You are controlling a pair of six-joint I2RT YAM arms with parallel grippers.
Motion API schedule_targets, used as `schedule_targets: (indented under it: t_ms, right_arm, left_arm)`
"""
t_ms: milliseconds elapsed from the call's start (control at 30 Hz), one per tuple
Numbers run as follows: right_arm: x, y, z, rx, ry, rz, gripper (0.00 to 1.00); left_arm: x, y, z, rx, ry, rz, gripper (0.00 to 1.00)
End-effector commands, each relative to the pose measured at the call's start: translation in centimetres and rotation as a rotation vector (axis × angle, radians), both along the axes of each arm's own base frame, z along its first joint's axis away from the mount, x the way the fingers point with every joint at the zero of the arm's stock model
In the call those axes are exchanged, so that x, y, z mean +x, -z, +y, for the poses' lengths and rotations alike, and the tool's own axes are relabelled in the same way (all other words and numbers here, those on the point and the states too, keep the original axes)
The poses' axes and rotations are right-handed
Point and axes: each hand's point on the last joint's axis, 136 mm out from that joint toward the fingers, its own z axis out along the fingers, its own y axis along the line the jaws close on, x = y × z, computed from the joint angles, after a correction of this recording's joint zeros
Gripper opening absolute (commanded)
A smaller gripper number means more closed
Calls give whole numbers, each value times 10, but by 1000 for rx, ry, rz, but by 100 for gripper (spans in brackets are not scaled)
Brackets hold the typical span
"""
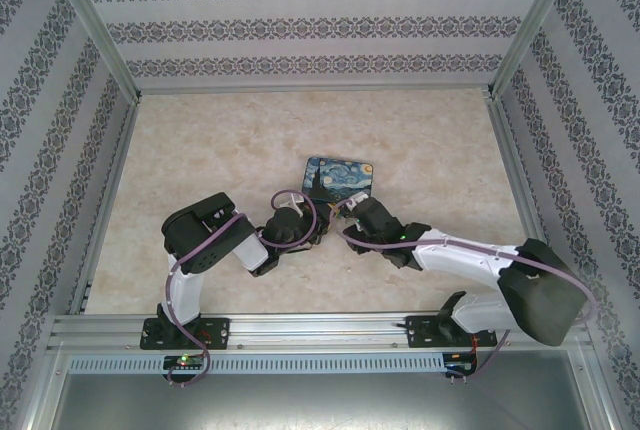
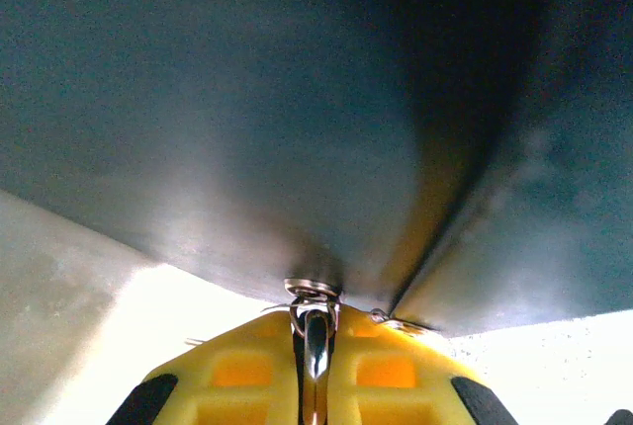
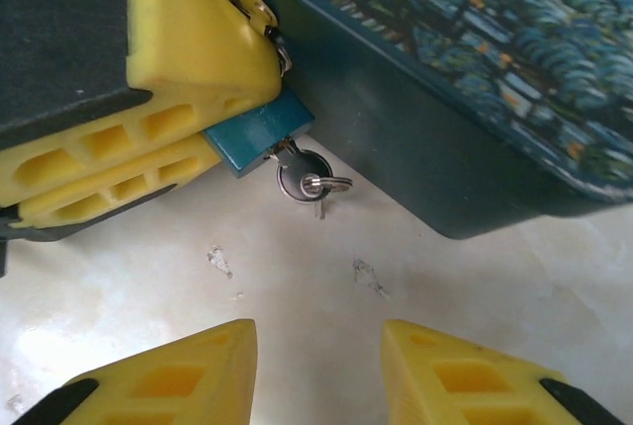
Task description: Unlock a padlock with a key
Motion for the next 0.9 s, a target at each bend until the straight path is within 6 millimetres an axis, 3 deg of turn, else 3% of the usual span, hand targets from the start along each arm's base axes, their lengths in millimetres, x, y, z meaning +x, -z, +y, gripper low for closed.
schedule_targets:
  t_ms: [0, 433, 867]
  right_arm:
    - [12, -4, 1, -72, -3, -62, 37]
    - [27, 1, 18, -108, -31, -64, 35]
    - [36, 11, 24, -124, -32, -42, 24]
  left_arm:
    - [-1, -13, -1, -26, 16, -20, 0]
    - [-1, -16, -4, -33, 28, -22, 0]
    - [-2, -17, -4, -37, 31, -24, 0]
